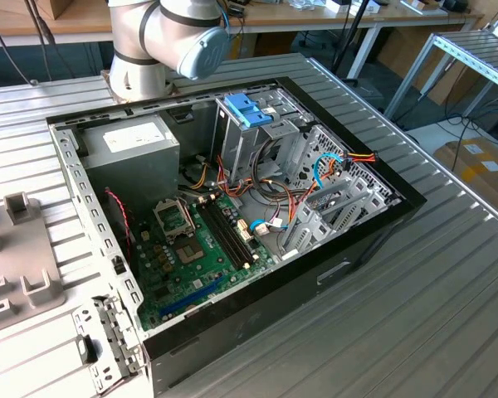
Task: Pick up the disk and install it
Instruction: 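Pick up the disk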
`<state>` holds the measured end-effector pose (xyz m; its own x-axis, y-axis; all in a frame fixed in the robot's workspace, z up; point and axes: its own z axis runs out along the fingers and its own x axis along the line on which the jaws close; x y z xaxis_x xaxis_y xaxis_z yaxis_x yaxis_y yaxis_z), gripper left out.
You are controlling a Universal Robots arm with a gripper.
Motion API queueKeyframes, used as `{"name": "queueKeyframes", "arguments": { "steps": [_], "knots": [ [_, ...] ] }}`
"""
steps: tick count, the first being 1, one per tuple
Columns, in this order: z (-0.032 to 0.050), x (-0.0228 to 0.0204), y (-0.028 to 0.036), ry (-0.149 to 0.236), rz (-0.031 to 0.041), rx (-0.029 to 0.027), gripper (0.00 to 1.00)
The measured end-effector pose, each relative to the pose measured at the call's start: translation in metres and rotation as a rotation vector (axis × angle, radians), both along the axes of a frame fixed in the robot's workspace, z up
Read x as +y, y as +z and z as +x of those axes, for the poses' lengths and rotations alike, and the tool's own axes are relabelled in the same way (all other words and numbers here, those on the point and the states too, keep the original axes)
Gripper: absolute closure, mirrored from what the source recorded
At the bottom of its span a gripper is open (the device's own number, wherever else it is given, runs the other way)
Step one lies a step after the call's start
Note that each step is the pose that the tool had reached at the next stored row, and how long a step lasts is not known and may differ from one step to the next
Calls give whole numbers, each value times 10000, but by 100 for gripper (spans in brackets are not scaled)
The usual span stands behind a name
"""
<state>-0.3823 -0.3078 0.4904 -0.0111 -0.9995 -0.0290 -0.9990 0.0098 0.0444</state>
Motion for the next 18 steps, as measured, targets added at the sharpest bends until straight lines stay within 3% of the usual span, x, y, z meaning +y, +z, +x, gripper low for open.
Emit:
{"name": "queueKeyframes", "arguments": {
  "steps": [18],
  "knots": [
    [151,0,0,0,-3,1,63]
  ]
}}
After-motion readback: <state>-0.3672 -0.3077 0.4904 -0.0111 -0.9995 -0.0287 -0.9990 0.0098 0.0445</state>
